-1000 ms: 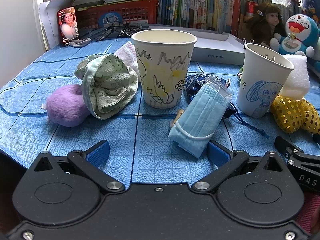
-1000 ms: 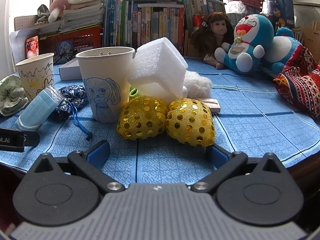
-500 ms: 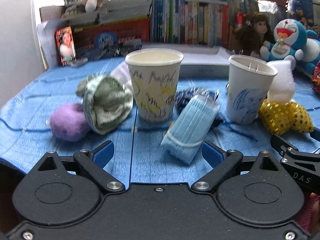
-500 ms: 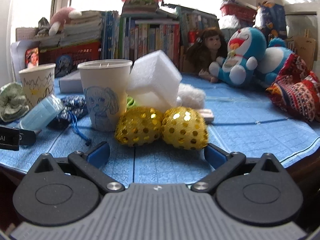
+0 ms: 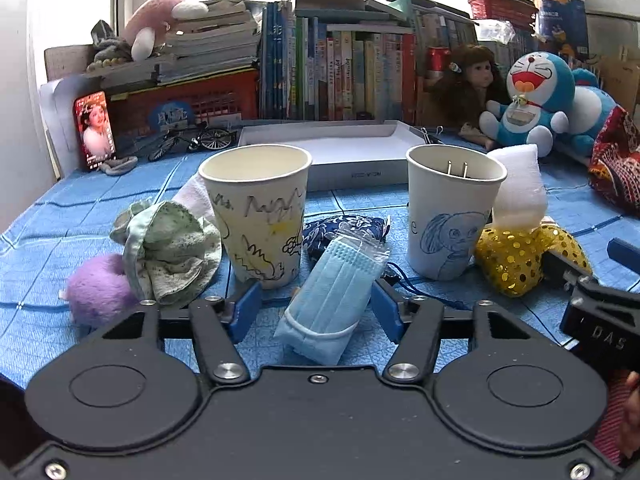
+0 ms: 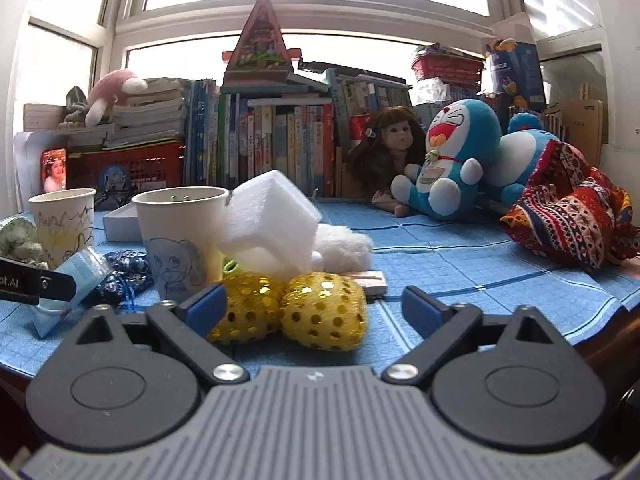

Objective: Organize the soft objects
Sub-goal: 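Close the left gripper on the blue mask while the right gripper grasps the gold sequin balls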

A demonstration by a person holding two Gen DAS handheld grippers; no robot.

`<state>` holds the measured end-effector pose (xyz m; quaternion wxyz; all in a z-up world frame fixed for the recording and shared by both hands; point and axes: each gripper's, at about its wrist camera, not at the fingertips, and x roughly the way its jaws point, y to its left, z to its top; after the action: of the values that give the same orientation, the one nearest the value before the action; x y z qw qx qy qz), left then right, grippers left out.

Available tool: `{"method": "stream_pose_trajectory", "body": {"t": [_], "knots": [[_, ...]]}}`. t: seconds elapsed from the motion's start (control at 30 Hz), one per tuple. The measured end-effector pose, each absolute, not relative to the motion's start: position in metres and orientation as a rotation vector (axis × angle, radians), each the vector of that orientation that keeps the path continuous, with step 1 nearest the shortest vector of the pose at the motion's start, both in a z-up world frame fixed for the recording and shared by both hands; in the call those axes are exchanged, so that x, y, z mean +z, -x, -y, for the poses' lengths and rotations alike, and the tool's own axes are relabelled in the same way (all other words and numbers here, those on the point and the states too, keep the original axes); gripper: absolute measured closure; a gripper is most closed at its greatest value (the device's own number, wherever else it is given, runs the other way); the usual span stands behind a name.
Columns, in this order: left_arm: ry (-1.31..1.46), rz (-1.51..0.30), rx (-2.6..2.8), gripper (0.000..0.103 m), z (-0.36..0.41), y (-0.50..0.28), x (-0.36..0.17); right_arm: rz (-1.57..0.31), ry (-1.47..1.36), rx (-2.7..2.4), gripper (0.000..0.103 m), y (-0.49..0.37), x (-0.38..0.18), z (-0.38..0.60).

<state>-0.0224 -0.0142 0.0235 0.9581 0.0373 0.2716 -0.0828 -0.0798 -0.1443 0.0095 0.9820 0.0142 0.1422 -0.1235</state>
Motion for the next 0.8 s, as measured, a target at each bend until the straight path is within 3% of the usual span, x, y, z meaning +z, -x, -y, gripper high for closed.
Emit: {"method": "stream_pose_trajectory", "body": {"t": [0.23,0.33,0.53,0.8], "knots": [[-0.075,-0.568,-0.17,0.046,0.019,0.02,0.02,-0.336,-0.061,-0.264,0.04,0.079,0.001,0.157],[-0.073,-0.59,-0.185,0.052,0.019,0.016,0.016,-0.344,-0.045,-0.245,0.041,0.077,-0.002,0.157],[-0.078,-0.593,-0.209,0.053,0.022,0.011,0.014,-0.361,-0.061,-0.208,0.041,0.067,-0.004,0.159],[-0.083,-0.601,-0.219,0.06,0.026,0.012,0.012,-0.37,-0.085,-0.189,0.063,0.067,-0.005,0.156]]}}
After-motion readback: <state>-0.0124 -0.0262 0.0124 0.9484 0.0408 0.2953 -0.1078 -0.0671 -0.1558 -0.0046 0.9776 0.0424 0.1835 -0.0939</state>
